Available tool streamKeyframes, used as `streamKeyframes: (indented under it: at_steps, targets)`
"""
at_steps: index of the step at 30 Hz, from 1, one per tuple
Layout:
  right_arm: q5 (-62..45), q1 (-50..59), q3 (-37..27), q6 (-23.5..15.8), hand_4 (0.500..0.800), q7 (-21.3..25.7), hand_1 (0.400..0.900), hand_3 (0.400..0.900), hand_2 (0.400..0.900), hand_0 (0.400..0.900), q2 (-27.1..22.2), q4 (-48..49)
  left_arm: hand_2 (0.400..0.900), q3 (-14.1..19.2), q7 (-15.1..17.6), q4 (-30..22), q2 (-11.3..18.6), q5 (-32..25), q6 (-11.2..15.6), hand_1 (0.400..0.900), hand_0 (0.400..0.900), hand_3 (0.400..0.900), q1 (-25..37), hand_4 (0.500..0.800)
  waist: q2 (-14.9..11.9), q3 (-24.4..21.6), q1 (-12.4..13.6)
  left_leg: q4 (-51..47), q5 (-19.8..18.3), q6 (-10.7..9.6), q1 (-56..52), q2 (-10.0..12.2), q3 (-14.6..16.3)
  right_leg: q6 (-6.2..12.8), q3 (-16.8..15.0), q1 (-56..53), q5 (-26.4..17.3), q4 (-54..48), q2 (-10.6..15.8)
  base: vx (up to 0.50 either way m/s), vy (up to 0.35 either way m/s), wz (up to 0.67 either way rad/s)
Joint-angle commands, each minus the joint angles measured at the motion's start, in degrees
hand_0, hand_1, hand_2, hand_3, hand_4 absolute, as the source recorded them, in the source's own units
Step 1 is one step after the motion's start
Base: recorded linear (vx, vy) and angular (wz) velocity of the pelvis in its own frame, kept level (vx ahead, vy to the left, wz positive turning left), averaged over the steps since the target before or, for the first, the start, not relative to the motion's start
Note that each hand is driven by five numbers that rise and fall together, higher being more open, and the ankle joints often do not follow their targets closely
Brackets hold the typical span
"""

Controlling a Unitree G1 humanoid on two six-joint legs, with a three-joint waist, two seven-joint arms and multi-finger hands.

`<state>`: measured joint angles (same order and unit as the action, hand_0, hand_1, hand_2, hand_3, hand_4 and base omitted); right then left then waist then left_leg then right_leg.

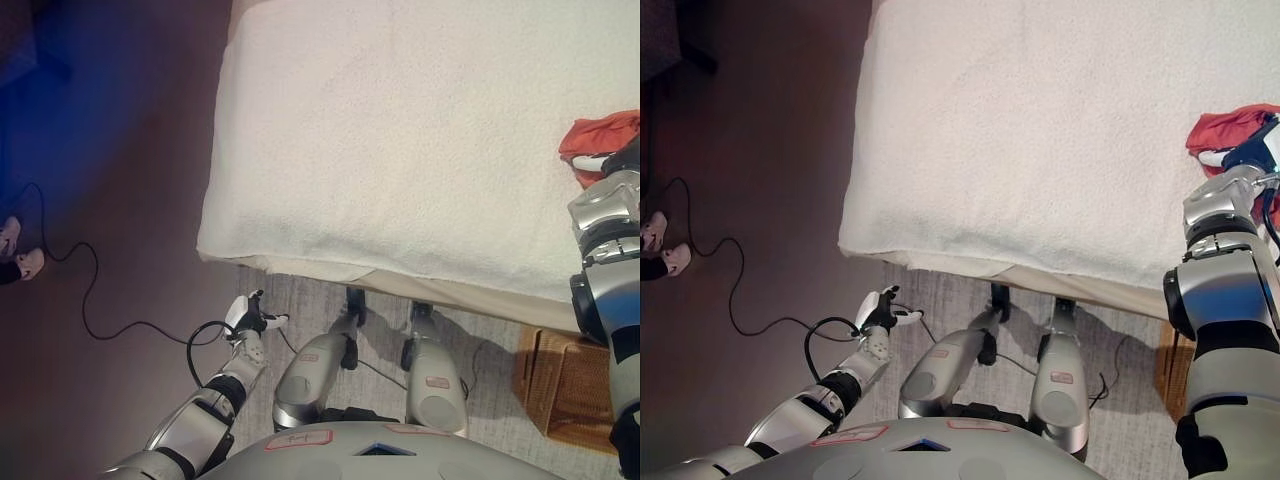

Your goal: Put the clothes on the bed into the basket.

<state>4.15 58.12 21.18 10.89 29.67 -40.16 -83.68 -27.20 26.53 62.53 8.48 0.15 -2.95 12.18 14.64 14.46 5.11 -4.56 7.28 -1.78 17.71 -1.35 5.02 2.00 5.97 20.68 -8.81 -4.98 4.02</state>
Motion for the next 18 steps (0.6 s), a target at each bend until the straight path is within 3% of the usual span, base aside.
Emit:
streamKeyframes:
  at_steps: [1,11,18]
  targets:
    - [3.57,3.07,4.18,0.78,0.500,2.57,0.400,0.400,0.400,0.400,-5.04,-1.99,0.900,-0.71,2.33,4.40,1.42,0.85,-1.00,0.900,0.900,0.900,0.26,0.800,-1.49,-1.65,-0.19,-0.44,1.22,-4.89,0.96,0.57,-2.57,5.37,-3.93,-1.66,1.66,-0.02,4.94,-0.01,-0.002,-0.14]
    - [4.31,0.87,2.79,1.42,0.500,2.98,0.400,0.400,0.400,0.400,-4.07,0.49,0.900,1.32,1.96,6.06,1.56,-0.29,-1.19,0.900,0.900,0.900,1.54,0.800,-0.98,-1.95,-2.55,-0.44,0.52,-4.75,-0.28,1.27,-0.98,4.99,-5.64,-2.07,1.92,-0.02,4.55,-0.01,-0.018,-0.13]
    - [2.23,-6.49,-1.56,0.63,0.500,3.08,0.400,0.400,0.400,0.400,-3.22,5.17,0.900,4.13,0.46,7.22,2.90,0.02,-2.47,0.900,0.900,0.900,0.35,0.800,-3.30,-2.94,-6.13,-0.44,-1.74,-3.91,-5.47,2.88,1.16,4.37,-7.58,-5.87,3.07,-0.02,2.89,0.02,-0.060,-0.27]
